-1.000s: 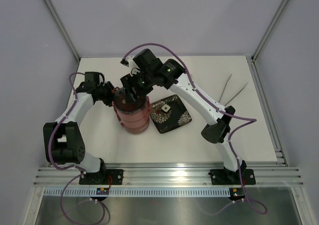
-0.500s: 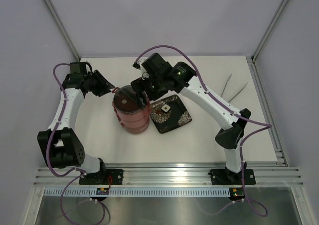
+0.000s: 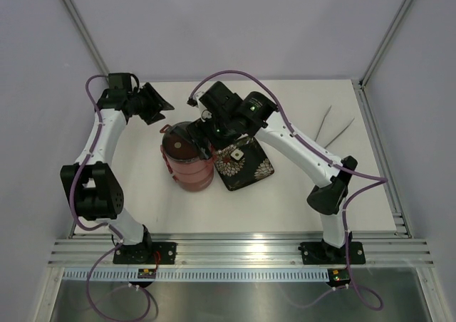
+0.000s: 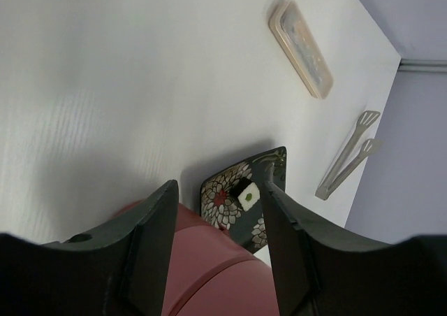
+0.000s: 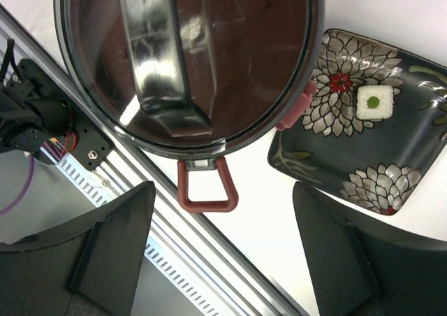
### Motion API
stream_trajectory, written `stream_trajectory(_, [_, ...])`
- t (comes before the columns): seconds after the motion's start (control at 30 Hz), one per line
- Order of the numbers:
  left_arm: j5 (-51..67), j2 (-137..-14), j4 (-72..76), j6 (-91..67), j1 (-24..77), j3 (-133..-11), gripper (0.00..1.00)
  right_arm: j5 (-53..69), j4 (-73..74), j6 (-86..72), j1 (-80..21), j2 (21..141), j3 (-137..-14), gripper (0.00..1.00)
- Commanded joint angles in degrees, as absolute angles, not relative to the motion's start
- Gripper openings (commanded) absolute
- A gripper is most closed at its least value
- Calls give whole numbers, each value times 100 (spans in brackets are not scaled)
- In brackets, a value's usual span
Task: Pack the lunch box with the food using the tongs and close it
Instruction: Close the box lid on the packing box.
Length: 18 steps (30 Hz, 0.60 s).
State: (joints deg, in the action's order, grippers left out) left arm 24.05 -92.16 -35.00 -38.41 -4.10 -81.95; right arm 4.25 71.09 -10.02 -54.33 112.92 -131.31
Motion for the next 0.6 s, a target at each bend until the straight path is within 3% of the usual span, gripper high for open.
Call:
stream_trajectory(0.0, [2654,-9483,-3524,-3709,-115,-8736,54,133,7347,-765,-5581,11372,-13306,87])
stream_trajectory(0.23, [2856,-9571,-3796,-3455,-44,-8780,49,-553,7418,-633,-5581,11417,-13157,84])
stream_trajectory(0.57, [2997,-9027,-4043,-3208,97,-8332,40,-1063,7348,-677,-5555,11461,-13280,73])
